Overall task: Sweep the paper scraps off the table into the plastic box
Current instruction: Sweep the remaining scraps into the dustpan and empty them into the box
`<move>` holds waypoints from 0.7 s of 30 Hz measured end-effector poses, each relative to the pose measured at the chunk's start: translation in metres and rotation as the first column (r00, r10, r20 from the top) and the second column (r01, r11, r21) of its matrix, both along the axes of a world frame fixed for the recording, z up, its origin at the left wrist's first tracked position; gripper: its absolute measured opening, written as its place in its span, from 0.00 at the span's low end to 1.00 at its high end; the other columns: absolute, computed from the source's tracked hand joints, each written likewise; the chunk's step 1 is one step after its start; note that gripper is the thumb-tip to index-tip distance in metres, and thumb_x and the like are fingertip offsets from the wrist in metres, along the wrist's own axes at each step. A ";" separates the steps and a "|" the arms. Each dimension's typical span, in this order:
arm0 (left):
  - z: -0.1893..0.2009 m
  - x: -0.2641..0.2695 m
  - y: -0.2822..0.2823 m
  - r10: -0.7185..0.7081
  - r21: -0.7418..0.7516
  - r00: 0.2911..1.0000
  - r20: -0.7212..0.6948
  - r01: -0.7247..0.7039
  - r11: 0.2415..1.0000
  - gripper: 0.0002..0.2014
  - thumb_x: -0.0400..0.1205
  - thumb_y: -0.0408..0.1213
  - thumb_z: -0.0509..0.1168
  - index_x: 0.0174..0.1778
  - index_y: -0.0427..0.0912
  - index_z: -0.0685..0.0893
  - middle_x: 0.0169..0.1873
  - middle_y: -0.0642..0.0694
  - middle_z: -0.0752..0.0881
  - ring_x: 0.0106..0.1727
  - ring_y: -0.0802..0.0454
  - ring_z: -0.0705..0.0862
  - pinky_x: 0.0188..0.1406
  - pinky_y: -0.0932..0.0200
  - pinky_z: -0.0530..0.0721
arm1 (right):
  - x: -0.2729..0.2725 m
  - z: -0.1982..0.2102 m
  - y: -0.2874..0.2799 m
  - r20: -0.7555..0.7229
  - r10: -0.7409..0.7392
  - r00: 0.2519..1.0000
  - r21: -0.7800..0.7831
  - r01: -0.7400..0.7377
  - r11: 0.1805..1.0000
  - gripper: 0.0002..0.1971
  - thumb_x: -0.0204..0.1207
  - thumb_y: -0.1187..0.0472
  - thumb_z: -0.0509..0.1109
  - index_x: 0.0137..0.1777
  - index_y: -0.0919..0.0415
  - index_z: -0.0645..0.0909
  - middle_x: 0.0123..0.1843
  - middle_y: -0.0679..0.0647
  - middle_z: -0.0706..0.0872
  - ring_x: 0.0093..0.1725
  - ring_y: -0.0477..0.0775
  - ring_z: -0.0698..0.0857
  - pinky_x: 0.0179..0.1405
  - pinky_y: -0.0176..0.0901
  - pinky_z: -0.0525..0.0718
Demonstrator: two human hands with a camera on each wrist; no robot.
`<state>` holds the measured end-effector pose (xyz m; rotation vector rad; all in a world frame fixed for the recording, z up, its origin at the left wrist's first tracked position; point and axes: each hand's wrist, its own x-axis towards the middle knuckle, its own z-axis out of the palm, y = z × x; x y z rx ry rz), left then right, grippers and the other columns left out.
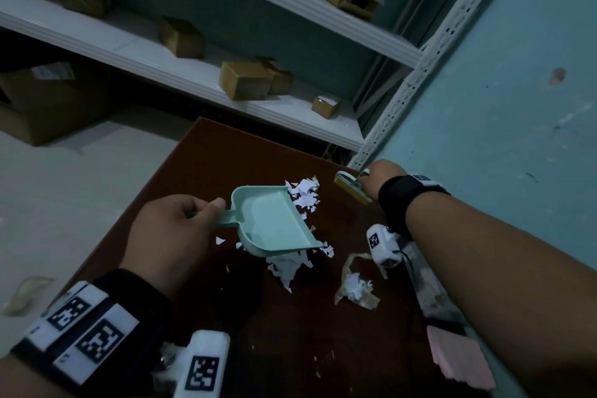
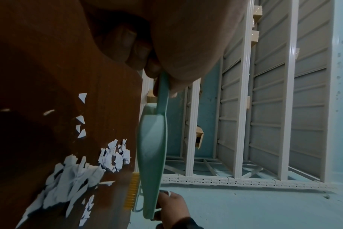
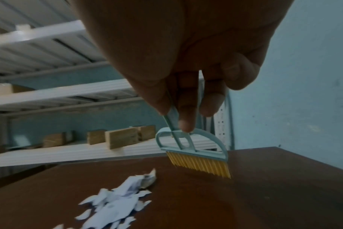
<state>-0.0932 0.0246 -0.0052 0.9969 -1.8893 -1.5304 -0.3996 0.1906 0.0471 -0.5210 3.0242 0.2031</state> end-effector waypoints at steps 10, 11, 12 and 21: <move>-0.003 -0.007 -0.006 0.027 -0.047 0.999 0.019 -0.026 0.999 0.16 0.85 0.49 0.71 0.35 0.46 0.92 0.18 0.51 0.80 0.22 0.57 0.77 0.25 0.59 0.68 | 0.008 -0.022 -0.057 0.122 0.131 0.984 0.024 -0.135 0.991 0.16 0.88 0.58 0.65 0.70 0.63 0.85 0.62 0.60 0.89 0.60 0.61 0.88 0.57 0.49 0.88; -0.003 -0.006 -0.009 0.041 -0.055 0.999 0.023 -0.039 0.998 0.16 0.86 0.49 0.71 0.35 0.46 0.92 0.20 0.51 0.81 0.24 0.57 0.77 0.26 0.58 0.68 | 0.019 -0.020 -0.058 0.133 0.186 0.973 0.041 -0.193 0.980 0.15 0.89 0.58 0.64 0.67 0.63 0.87 0.60 0.60 0.90 0.58 0.61 0.89 0.56 0.49 0.88; -0.003 -0.004 -0.013 0.057 -0.064 0.998 0.027 -0.055 0.996 0.16 0.86 0.49 0.71 0.35 0.46 0.93 0.23 0.49 0.82 0.26 0.53 0.78 0.28 0.57 0.69 | 0.032 -0.018 -0.054 0.144 0.254 0.956 0.062 -0.265 0.962 0.15 0.89 0.57 0.63 0.64 0.63 0.88 0.58 0.60 0.91 0.57 0.61 0.89 0.55 0.49 0.87; 0.002 0.016 -0.042 0.194 0.049 0.981 0.028 -0.195 0.980 0.18 0.84 0.54 0.71 0.36 0.45 0.92 0.31 0.38 0.88 0.34 0.37 0.85 0.44 0.40 0.86 | 0.101 -0.001 0.011 0.264 0.430 0.863 0.017 -0.450 0.893 0.15 0.88 0.52 0.62 0.63 0.50 0.89 0.56 0.50 0.91 0.53 0.54 0.87 0.57 0.56 0.87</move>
